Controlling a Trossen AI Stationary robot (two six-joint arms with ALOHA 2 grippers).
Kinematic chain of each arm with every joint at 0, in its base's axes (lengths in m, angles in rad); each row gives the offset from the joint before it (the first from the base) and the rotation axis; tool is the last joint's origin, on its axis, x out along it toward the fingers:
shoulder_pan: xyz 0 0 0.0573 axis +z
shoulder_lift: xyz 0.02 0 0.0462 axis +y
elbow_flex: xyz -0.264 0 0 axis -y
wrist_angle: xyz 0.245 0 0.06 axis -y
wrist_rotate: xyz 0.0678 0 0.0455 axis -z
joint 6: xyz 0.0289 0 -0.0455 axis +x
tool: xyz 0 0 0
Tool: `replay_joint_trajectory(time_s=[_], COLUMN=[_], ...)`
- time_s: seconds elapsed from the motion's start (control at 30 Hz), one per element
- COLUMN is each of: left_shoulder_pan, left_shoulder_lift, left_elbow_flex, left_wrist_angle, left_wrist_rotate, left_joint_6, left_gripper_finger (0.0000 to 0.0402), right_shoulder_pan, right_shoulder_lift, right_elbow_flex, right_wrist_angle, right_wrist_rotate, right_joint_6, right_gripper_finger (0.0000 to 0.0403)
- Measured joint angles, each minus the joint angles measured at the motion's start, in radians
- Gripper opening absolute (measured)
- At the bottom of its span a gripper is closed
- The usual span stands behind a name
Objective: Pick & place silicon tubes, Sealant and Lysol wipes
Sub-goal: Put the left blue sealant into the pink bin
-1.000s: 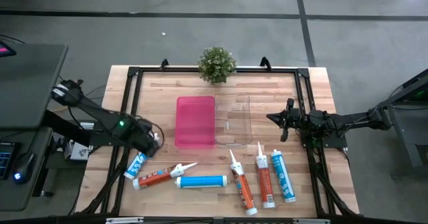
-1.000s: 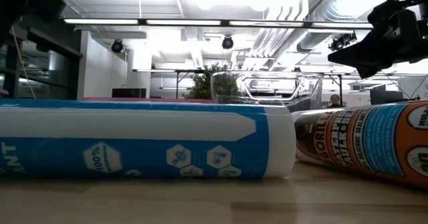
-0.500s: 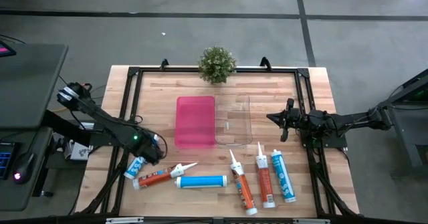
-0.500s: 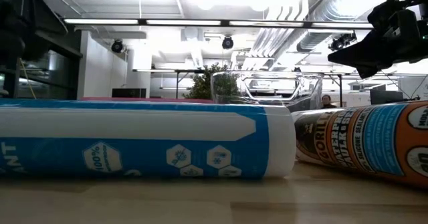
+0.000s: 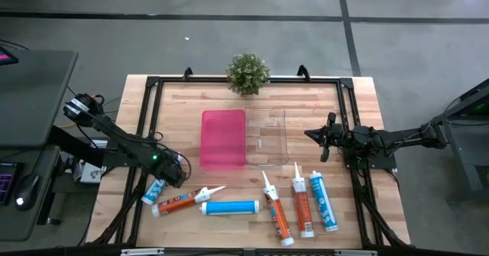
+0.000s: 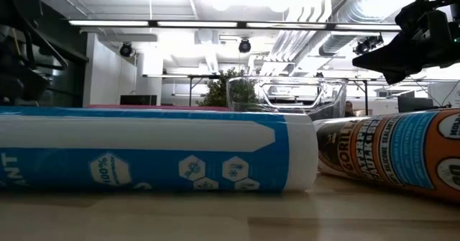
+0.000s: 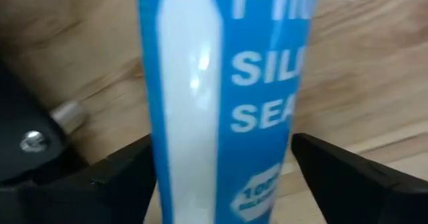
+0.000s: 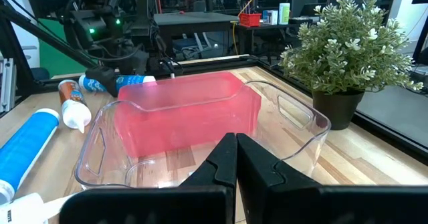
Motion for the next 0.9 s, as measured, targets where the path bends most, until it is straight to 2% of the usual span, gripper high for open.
replay_joint_trajectory(time_s=[0.1,0.23,0.27,0.57,0.9], left_shoulder_pan=[0.0,0.0,0.0,-0.001,0.0], left_shoulder_lift=[0.0,0.001,0.001,0.007,-0.081], left_elbow_flex=[-0.012,-0.013,-0.013,0.014,0.088], left_wrist_angle=[0.019,0.022,0.021,-0.014,-0.099], left_wrist_rotate=[-0.001,-0.008,-0.008,-0.036,-0.112], left_joint_6=[0.011,0.014,0.014,0.009,0.008], left_gripper_finger=[0.028,0.0201,0.0194,0.0194,0.0194], right_shoulder_pan=[0.0,0.0,0.0,0.0,0.0], right_shoulder_lift=[0.0,0.0,0.0,0.0,0.0], right_elbow_flex=[0.0,0.0,0.0,0.0,0.0], right_wrist_angle=[0.0,0.001,0.001,0.001,0.001], right_wrist_rotate=[0.0,0.0,0.0,0.0,0.0], right_joint_6=[0.0,0.0,0.0,0.0,0.0], right_gripper_finger=[0.0001,0.0001,0.0001,0.0001,0.0001])
